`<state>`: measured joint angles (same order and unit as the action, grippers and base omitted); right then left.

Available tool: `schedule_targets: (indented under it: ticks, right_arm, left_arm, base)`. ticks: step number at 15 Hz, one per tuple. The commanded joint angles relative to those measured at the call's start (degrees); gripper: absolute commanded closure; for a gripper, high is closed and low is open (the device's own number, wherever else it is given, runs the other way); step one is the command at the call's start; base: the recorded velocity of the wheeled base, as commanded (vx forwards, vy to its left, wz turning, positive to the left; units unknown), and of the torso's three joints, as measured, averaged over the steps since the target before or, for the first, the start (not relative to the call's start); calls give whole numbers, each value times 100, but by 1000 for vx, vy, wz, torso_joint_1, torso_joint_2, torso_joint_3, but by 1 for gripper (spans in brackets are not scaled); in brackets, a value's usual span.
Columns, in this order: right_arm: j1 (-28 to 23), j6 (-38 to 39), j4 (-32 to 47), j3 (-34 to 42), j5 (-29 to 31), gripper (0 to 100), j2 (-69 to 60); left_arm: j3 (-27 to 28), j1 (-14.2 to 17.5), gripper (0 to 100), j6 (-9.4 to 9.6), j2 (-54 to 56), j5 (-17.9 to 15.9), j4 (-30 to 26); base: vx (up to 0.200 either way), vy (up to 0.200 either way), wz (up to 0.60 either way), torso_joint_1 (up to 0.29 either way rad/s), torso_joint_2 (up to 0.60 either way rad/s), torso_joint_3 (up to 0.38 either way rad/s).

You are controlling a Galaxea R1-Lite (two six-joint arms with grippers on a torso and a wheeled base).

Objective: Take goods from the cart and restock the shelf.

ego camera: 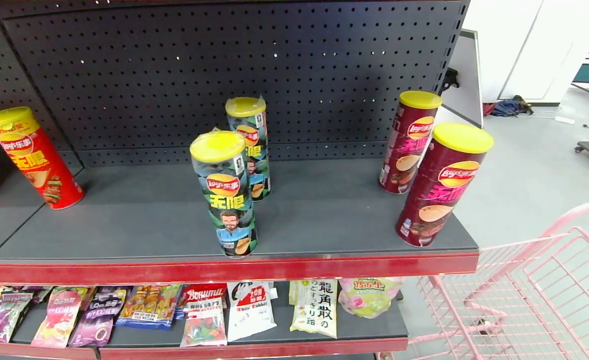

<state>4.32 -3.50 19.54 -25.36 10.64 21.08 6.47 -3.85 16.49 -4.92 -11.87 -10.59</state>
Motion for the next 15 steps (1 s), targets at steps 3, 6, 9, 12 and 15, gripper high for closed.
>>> schedule_targets:
  ticks: [3, 6, 9, 12, 15]
  right_arm:
    - [-1, -10, -21, 48, -1, 100, -7]
    - [-1, -10, -21, 75, 8, 100, -7]
    - [-1, -10, -21, 75, 8, 100, -16]
    - [-1, -19, -21, 83, 8, 100, -51]
    - [-1, -19, -21, 83, 8, 100, -69]
  left_arm:
    - [-6, -1, 0, 91, 0, -26, -4]
    - [-6, -1, 0, 100, 0, -236, 5]
    - [-6, -1, 0, 100, 0, -236, 5]
    - [-6, -1, 0, 100, 0, -236, 5]
    - [-6, -1, 0, 100, 0, -236, 5]
  base:
    - [0, 133, 0, 13, 3, -2]
    - [0, 200, 0, 1, 4, 4]
    - [0, 200, 0, 7, 1, -6]
    - [0, 200, 0, -1, 1, 2]
    - [0, 200, 0, 2, 2, 4]
